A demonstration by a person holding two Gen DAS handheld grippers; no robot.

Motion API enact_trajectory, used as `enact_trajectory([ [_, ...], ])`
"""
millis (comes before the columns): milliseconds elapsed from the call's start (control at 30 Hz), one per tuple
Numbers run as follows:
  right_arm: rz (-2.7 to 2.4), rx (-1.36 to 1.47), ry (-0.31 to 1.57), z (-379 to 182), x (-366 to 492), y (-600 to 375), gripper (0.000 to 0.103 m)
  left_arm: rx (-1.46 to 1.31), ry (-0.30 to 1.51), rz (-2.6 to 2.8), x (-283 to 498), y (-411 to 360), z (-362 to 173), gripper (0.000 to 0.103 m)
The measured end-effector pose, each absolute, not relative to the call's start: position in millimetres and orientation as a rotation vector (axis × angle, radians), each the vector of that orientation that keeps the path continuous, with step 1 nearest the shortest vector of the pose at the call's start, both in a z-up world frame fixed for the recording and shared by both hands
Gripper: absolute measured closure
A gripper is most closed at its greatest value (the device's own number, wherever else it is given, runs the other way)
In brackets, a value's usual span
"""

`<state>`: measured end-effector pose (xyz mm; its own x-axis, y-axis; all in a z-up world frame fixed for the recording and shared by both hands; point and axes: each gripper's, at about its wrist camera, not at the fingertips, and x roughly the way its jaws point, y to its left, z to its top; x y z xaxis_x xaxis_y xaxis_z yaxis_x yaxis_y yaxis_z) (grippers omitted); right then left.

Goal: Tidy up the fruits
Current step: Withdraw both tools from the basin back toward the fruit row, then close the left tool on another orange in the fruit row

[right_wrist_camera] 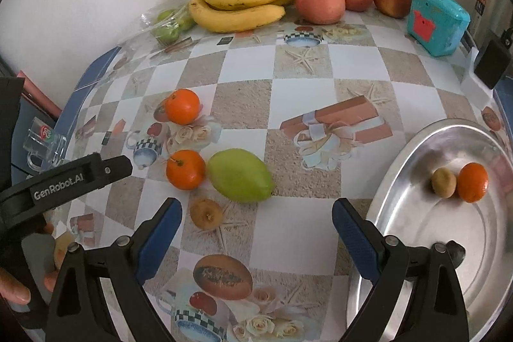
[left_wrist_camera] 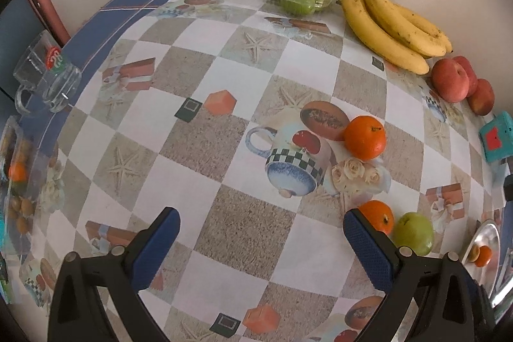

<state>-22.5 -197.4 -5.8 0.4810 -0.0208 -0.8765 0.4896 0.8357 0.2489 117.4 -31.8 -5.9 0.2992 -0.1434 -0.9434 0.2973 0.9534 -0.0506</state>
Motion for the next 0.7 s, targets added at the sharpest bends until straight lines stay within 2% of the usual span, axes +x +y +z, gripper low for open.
enact_trajectory([
  [300, -0.339, 0.524, 1.026, -12.5, -9.3, -199.8, 0.009, 0.086, 1.266, -0.329, 121.5, -33.9, -12.6, 0.001],
  [367, -0.336, 0.528, 1.019, -12.7, -6.1, -200.7, 0.014, 0.085, 1.266, -0.338, 121.2, -36.0, -13.2, 0.001],
  [433, -0.341, 0.526, 1.016, -13.7, -3.6, -202.5, 0.026, 0.079, 1.269, -0.344, 121.2, -37.2, -13.7, 0.001],
  [700, -0.307, 0.554, 1.013, -20.8, 3.1, -203.4, 0.035, -0.002, 1.327, -0.375, 124.1, -35.6, -17.1, 0.001],
])
